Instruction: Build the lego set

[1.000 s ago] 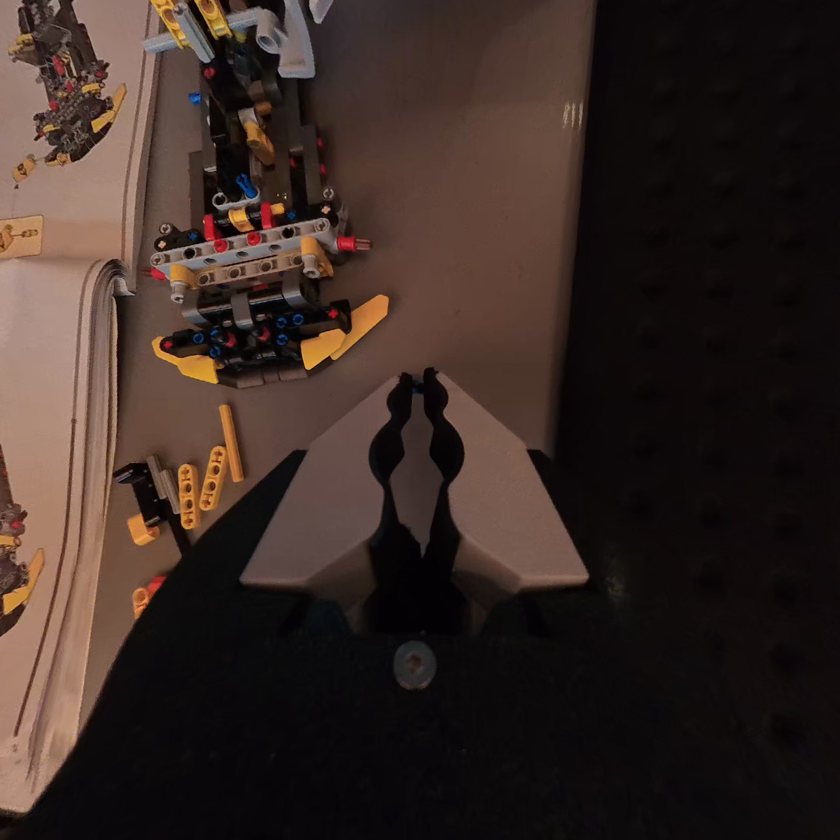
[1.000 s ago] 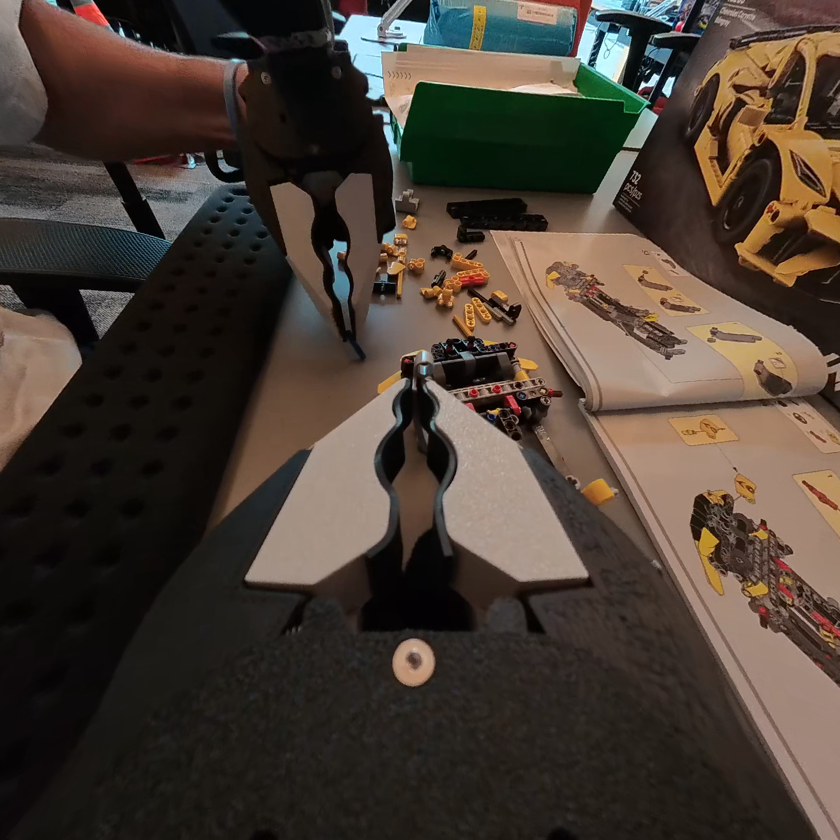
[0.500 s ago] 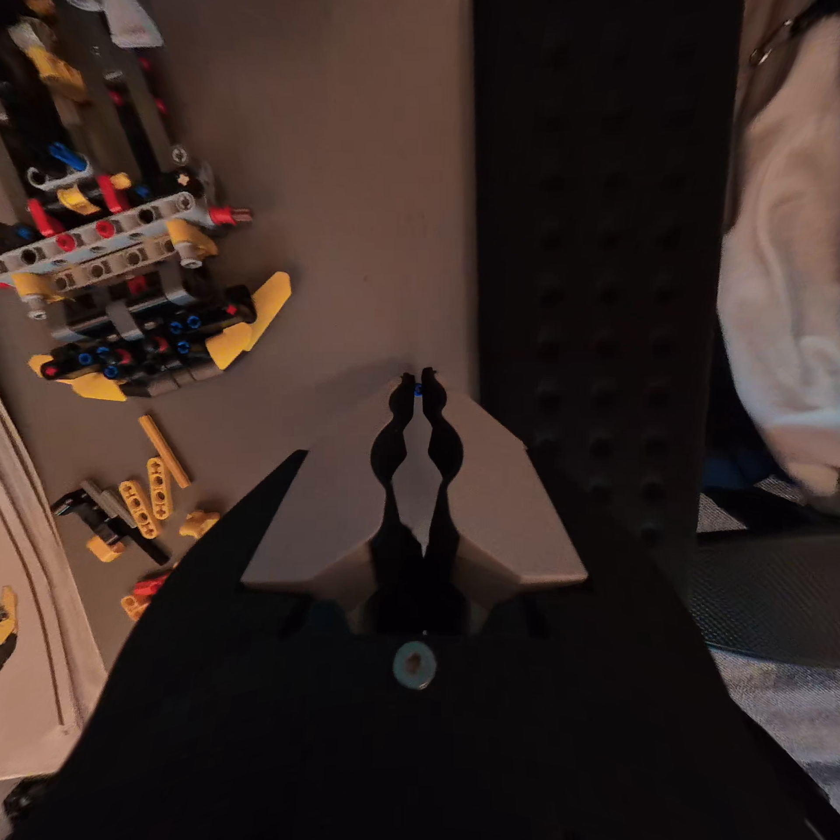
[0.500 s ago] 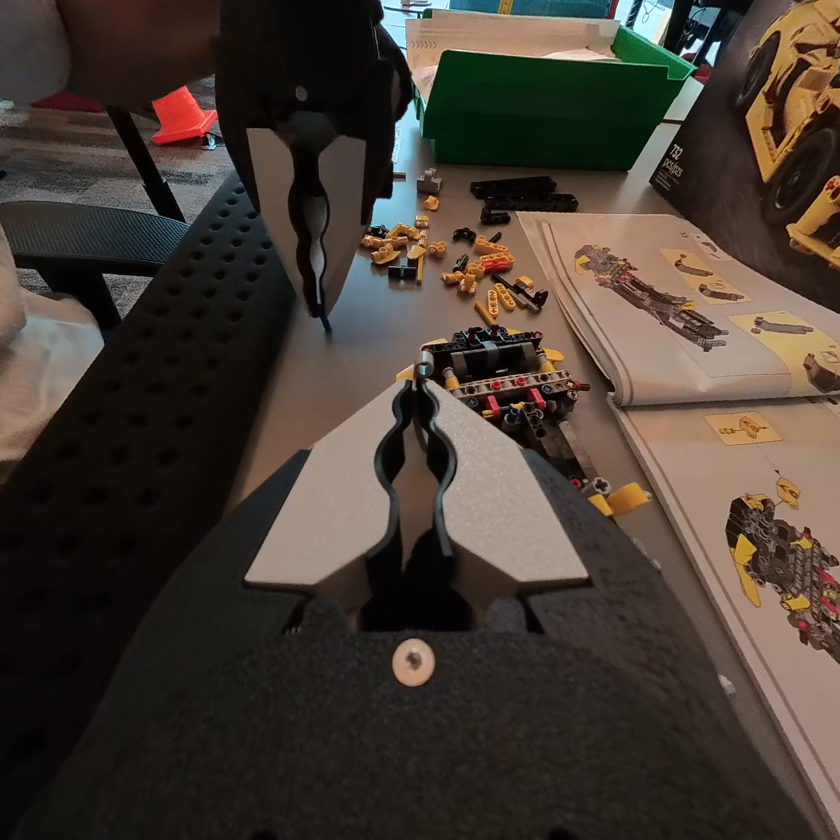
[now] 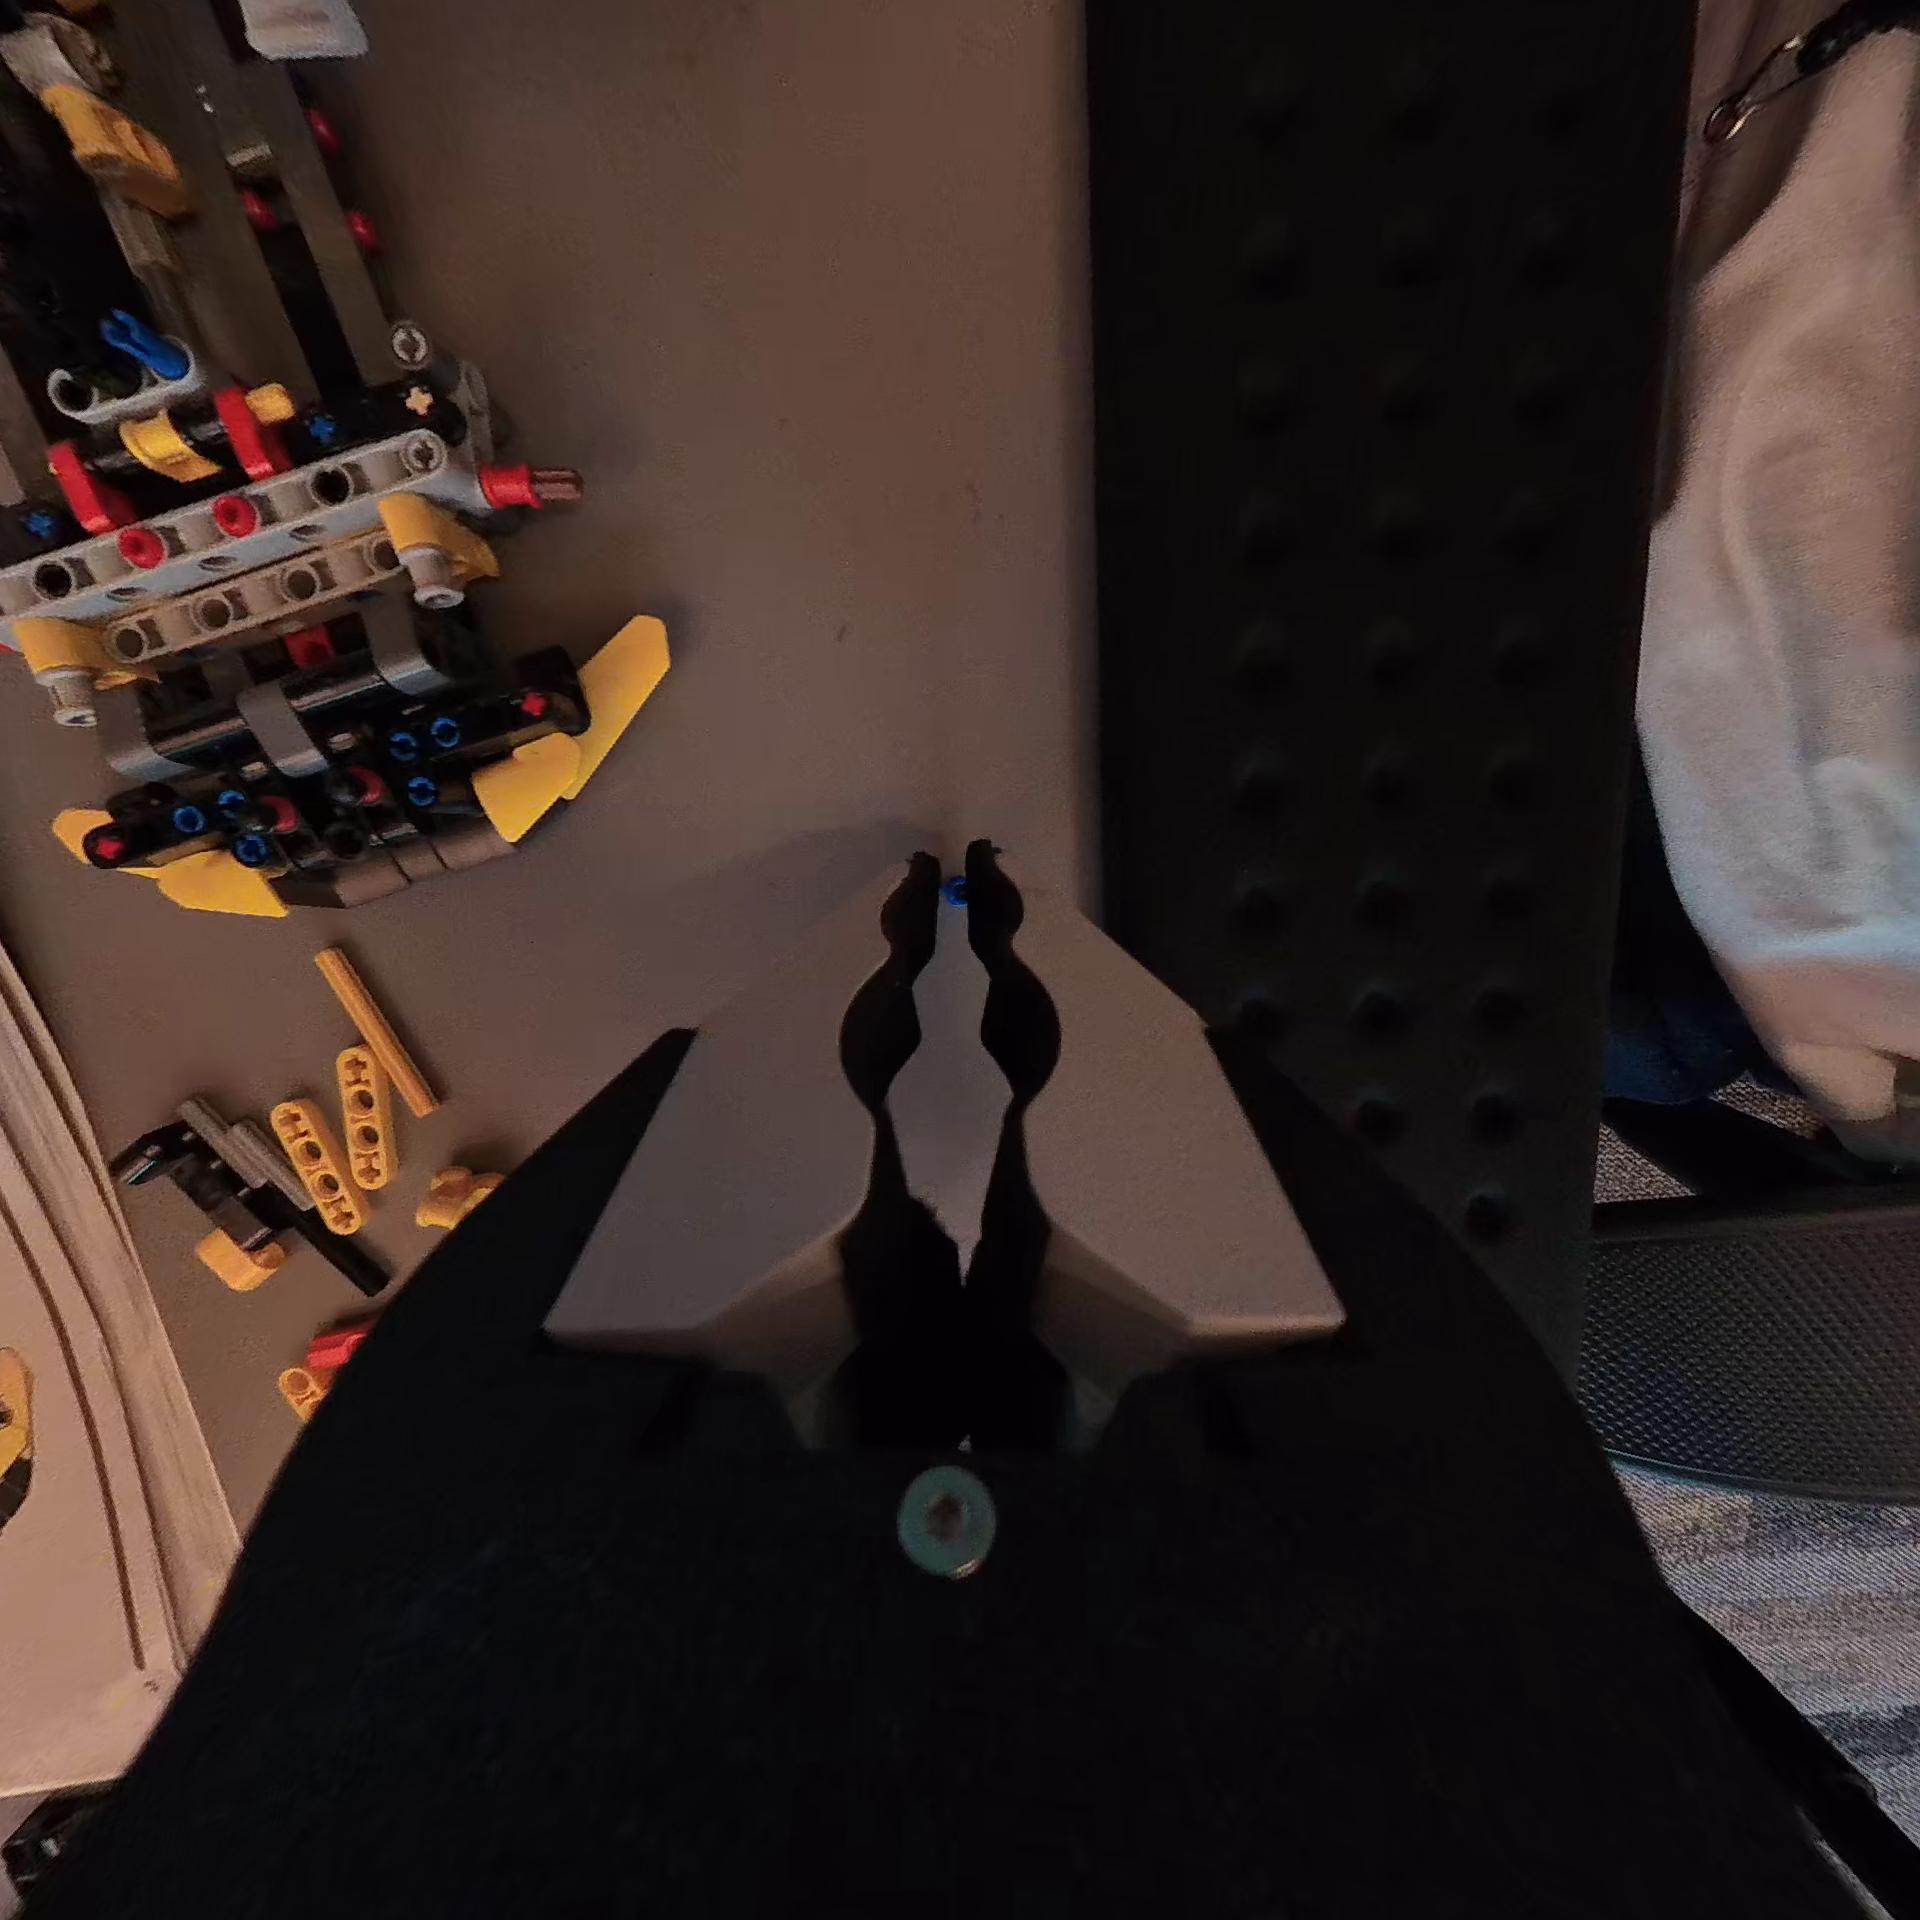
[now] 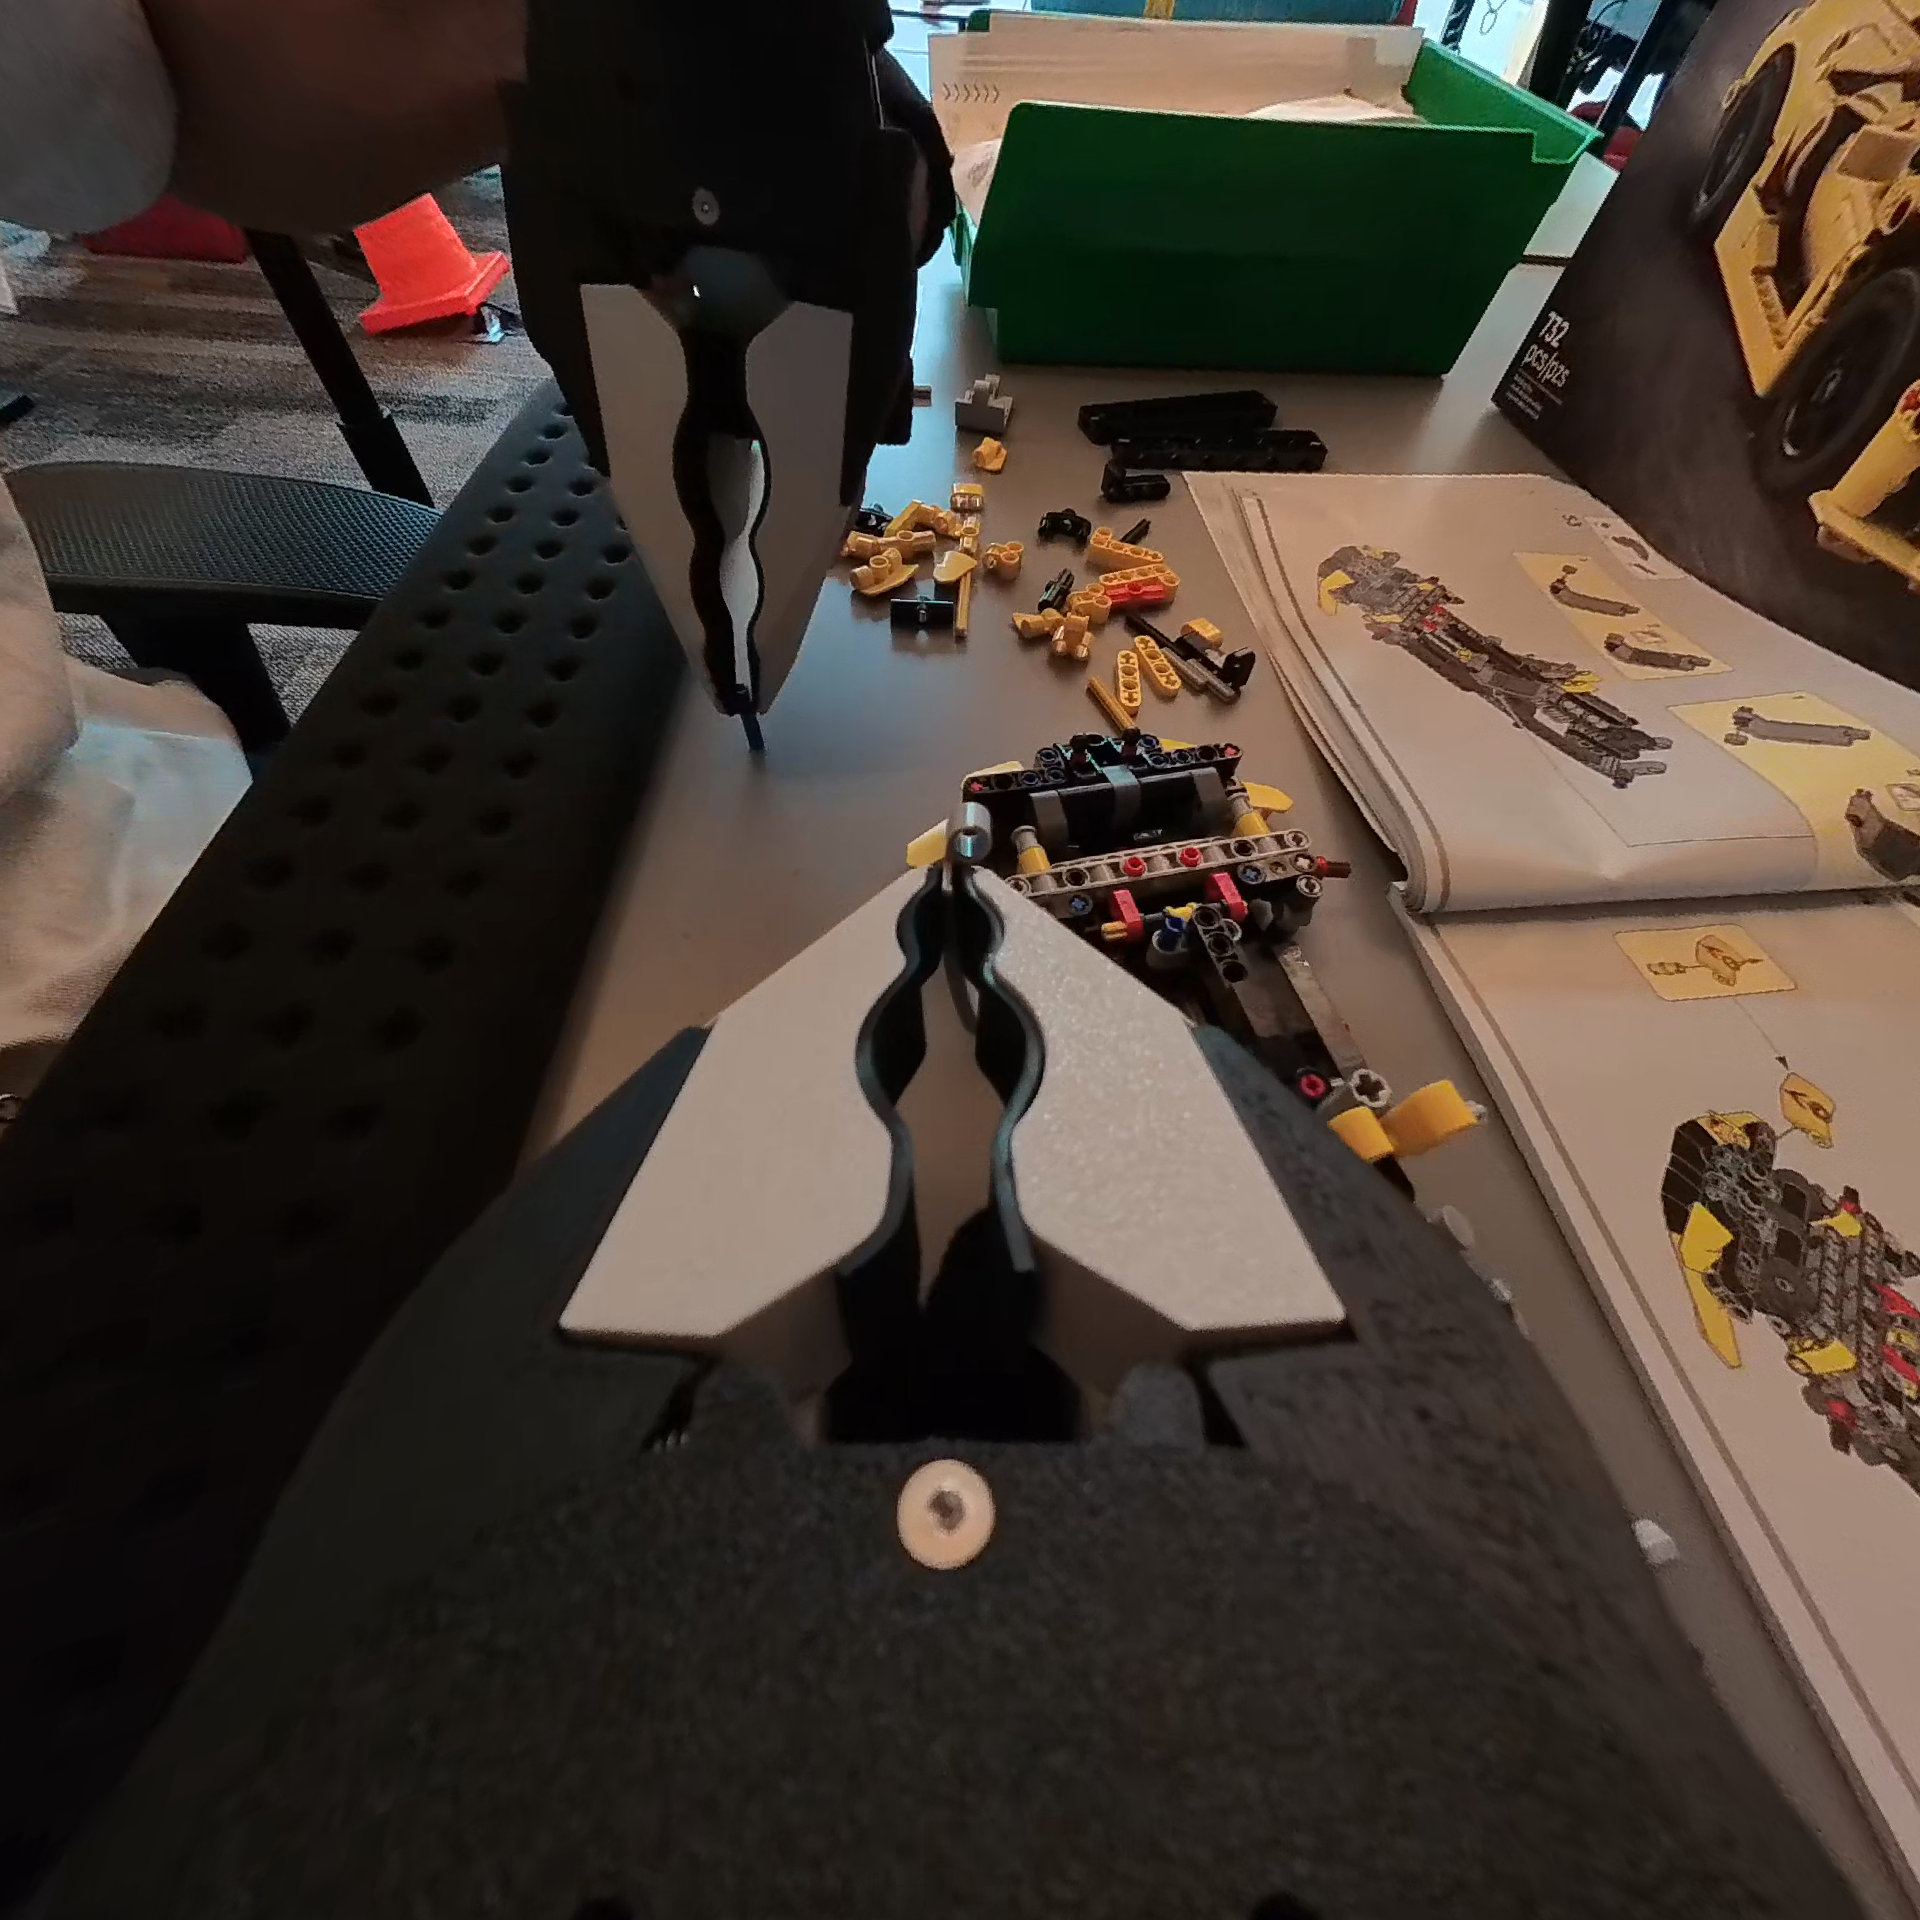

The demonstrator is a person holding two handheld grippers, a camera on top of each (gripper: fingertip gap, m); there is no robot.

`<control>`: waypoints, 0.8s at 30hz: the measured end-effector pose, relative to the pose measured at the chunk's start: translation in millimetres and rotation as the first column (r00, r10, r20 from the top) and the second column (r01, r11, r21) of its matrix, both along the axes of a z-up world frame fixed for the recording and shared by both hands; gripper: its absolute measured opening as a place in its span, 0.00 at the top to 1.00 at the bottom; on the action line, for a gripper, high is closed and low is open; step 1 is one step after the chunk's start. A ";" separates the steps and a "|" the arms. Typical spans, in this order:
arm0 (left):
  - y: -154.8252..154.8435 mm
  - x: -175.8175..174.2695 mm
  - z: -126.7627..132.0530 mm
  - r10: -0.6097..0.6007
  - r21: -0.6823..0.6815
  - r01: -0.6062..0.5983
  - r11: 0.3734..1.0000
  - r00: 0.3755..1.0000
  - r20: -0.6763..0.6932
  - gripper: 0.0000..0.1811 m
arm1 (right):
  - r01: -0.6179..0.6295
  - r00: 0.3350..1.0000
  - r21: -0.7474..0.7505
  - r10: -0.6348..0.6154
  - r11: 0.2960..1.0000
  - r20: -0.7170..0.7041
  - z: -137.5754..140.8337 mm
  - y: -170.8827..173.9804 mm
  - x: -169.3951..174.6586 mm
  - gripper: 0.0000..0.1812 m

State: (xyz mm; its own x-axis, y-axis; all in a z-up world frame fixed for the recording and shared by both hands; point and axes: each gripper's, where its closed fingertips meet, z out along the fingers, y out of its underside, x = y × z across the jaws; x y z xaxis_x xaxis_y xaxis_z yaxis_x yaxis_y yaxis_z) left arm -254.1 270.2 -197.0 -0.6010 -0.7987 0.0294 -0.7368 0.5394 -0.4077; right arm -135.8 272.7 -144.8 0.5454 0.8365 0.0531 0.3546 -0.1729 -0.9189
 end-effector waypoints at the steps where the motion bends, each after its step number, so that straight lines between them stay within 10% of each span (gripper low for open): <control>1: 0.0 -0.2 0.0 0.000 0.001 0.000 1.000 1.000 0.000 0.98 | 0.000 1.000 0.000 0.000 1.000 0.000 -0.1 0.0 0.1 0.99; 20: 9.2 -2.5 -3.0 0.023 0.059 -0.024 0.998 1.000 0.019 0.98 | -0.002 1.000 -0.019 0.001 1.000 -0.004 -1.8 -1.4 -0.1 0.99; 24: 24.0 -3.2 19.0 0.212 -0.016 -0.212 0.977 0.971 0.112 0.95 | -0.033 0.997 -0.110 0.040 0.993 0.059 -16.6 -10.3 -14.2 0.99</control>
State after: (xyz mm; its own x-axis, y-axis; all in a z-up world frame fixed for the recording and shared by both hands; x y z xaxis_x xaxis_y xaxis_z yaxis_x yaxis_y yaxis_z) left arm -257.3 294.1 -178.1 -0.4173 -0.9084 -0.0255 -0.7837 0.3740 -0.4959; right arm -150.1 262.4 -161.3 0.5131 0.8583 -0.0071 0.4176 -0.2569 -0.8716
